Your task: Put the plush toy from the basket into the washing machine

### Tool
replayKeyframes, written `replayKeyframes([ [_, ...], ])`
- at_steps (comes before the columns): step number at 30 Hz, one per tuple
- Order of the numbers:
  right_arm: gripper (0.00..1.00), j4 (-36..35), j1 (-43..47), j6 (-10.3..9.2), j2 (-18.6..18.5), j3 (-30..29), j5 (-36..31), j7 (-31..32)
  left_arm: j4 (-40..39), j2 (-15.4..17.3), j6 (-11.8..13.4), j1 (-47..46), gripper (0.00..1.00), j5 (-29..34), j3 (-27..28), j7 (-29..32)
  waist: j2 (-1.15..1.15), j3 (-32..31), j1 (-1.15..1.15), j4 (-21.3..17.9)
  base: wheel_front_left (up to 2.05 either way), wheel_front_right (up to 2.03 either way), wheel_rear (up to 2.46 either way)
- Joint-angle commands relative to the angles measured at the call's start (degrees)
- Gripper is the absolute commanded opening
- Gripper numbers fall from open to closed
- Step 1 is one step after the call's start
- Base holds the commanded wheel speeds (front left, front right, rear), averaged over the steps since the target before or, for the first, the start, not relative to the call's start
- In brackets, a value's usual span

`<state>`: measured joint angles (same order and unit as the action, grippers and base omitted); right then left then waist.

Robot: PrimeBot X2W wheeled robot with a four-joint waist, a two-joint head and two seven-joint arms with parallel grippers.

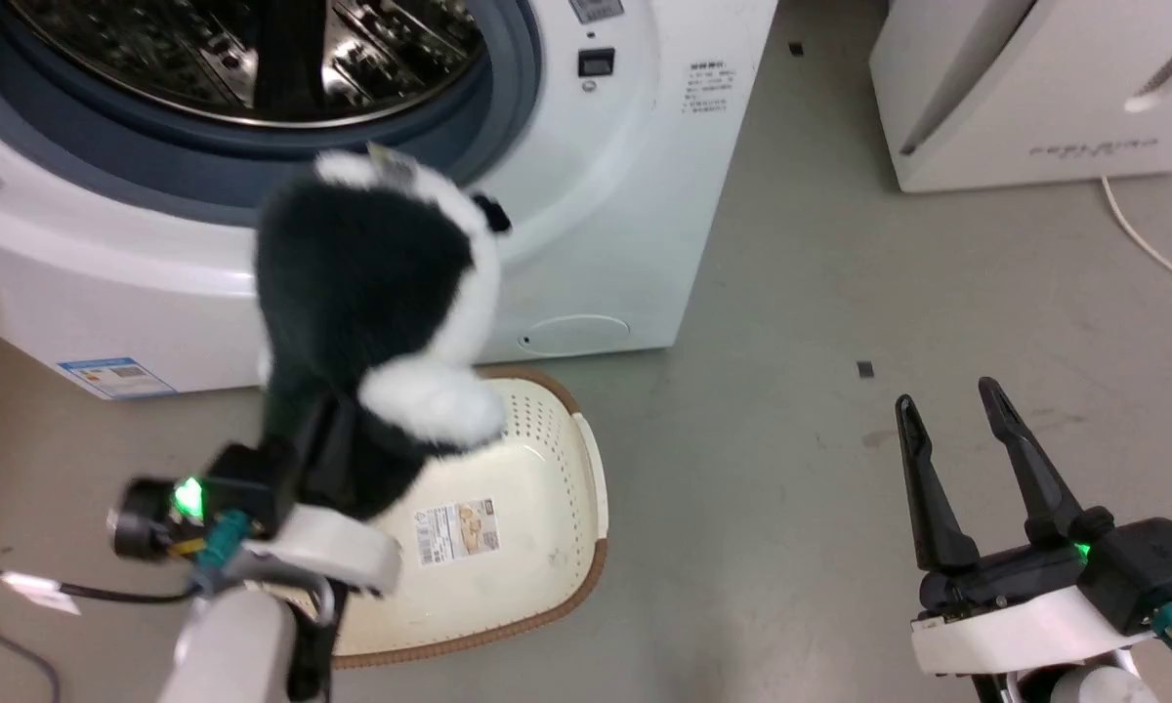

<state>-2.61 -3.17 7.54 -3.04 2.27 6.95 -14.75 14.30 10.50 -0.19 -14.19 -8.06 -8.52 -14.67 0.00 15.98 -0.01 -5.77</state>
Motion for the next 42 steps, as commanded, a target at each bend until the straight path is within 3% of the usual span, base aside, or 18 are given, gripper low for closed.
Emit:
replayKeyframes([
  [1,1.00,-0.5,-0.1,-0.05,0.2,0.0,0.0,-0.2,-1.7,1.0,-0.3,-1.9,0.00,0.7,0.8,-0.3,0.00,1.4,0.01,-0.9,0.00,0.00,0.00],
  [9,1.00,-2.1,-2.8,-0.05,0.2,0.1,1.3,-0.2,-5.0,6.9,-1.9,-13.0,0.00,1.5,4.1,1.1,0.00,8.8,0.01,-4.3,0.00,0.00,0.00],
  [14,1.00,-2.9,-5.0,-0.05,0.2,0.4,2.4,-0.2,-4.5,12.3,-4.1,-24.4,0.00,1.5,5.2,6.9,0.00,14.4,0.01,-6.5,0.00,0.00,0.00],
  [20,1.00,-3.5,-7.5,-0.05,0.2,1.0,4.1,-0.2,1.7,18.8,-6.4,-39.2,0.00,1.3,3.8,14.7,0.00,20.7,0.01,-9.1,0.00,0.00,0.00],
  [27,1.00,-3.7,-9.8,-0.05,0.2,2.0,6.0,-0.2,11.5,24.6,-7.2,-56.3,0.00,1.3,-2.1,21.7,0.00,26.6,0.01,-11.6,0.00,0.00,0.00],
  [33,1.00,-3.7,-10.8,-0.05,0.2,3.0,7.1,-0.2,19.8,26.5,-7.3,-67.2,0.00,-2.2,-9.9,27.8,0.00,29.7,0.01,-13.0,0.00,0.00,0.00],
  [42,1.00,-4.0,-11.6,-0.05,0.2,3.7,8.2,-0.2,27.2,29.5,-7.3,-73.7,0.00,-11.5,-22.7,37.4,0.00,31.7,0.01,-14.1,0.00,0.00,0.00],
])
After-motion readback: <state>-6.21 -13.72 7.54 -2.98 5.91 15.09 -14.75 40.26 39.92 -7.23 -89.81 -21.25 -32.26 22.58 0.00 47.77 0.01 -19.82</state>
